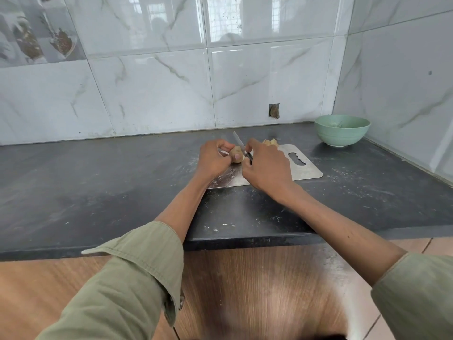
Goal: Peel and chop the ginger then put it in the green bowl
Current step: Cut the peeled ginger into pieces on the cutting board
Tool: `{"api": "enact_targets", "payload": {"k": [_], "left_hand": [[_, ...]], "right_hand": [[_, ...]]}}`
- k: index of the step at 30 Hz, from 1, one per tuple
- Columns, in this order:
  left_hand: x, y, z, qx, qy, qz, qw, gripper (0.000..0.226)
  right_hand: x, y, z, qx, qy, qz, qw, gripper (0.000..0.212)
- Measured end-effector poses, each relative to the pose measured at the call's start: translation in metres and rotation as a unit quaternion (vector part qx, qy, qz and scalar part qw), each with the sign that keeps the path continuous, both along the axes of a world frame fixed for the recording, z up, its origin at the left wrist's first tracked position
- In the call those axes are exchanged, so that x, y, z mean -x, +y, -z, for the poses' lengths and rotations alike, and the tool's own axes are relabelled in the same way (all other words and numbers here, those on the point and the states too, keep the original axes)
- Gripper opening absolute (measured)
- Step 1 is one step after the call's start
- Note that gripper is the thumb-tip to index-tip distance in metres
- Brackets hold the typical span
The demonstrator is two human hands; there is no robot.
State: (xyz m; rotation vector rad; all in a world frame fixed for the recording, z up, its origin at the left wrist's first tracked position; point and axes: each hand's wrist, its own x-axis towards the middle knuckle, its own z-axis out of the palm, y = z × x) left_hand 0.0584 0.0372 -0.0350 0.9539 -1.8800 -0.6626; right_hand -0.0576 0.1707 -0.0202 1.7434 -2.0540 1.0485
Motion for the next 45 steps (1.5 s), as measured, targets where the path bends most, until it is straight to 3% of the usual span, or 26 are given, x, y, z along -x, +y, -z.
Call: {"api": "enact_targets", "payload": {"k": [16,22,45], "left_hand": [[0.002,0.0,0.0,0.019,-0.015,-0.006,1.0,0.018],[0.003,-0.001,-0.001,-0.008,0.001,-0.008,1.0,0.016],[0.004,-0.002,-0.001,-0.009,-0.006,-0.018,1.0,0.024]], "right_hand": [[0.001,-0.003,-0.006,-0.028,-0.011,-0.006,1.0,0.019],[-0.002,0.006,0.001,-0.025,0.042,0.008,0.999,0.016],[0.0,0.007,0.002,-0.086,-0.011,-0.003,0.996,0.022]]}}
